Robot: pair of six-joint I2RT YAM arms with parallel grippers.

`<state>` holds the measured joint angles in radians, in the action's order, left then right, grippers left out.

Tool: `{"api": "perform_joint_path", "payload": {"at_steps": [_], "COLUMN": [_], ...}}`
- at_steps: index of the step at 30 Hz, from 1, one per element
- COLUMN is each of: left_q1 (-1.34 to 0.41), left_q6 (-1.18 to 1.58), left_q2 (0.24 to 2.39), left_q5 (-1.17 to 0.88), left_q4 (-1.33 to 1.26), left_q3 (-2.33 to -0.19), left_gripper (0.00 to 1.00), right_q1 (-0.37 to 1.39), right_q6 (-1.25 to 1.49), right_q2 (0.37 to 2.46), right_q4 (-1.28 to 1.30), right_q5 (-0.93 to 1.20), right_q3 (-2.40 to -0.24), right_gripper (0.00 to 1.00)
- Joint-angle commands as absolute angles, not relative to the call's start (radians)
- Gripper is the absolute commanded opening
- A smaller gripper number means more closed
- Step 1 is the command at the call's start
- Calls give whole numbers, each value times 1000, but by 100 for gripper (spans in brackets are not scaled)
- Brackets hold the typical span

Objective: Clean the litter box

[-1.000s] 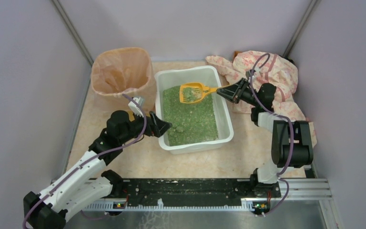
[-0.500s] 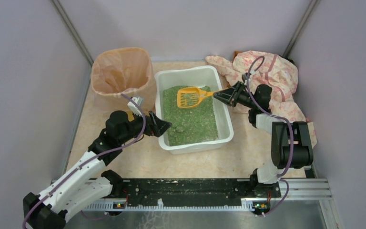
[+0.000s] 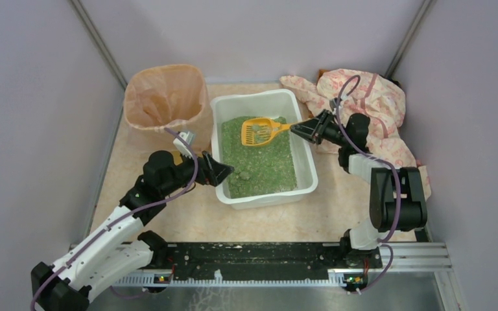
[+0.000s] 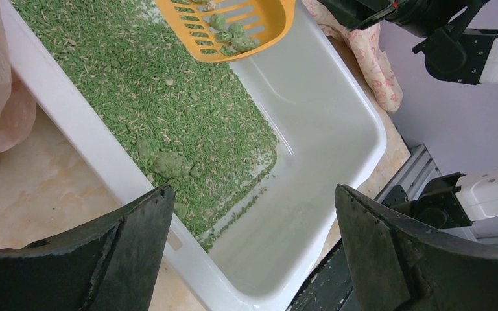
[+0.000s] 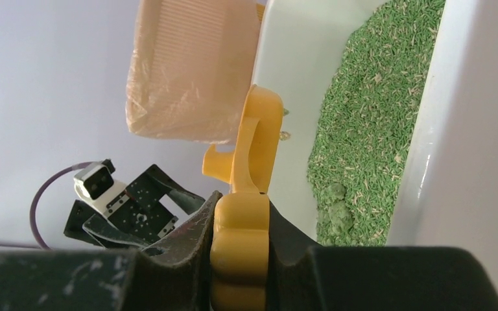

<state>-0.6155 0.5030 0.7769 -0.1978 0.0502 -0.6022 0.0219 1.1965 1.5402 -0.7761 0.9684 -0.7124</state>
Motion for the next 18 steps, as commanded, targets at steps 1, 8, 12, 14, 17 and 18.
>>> {"api": "perform_joint_path", "payload": {"at_steps": [1, 8, 12, 14, 17, 18], "left_q1": [-619, -618, -620, -618, -619, -619], "left_q6": [497, 500, 503, 499, 505, 505], "left_q2": [766, 771, 768, 773, 769, 765], "left_q5": [-199, -204, -205, -208, -207, -205], "left_q4": [26, 19, 11, 13, 18, 12], "left_q3": [-598, -594, -589, -591, -594, -588], "left_gripper": [99, 99, 99, 99, 99, 99], "right_q1": [17, 12, 58, 34, 83, 91], "right_q6": [1150, 1125, 1137, 1128, 1085, 1107], "right_q2": [1477, 1453, 1487, 1457, 1502, 1501], "right_q4": [-785, -726, -736, -730, -693, -700], "right_q5": [924, 899, 972, 901, 1007, 1009], "right_q3": [-732, -744, -780, -754, -820, -821], "right_gripper": [0, 0, 0, 0, 0, 0]}}
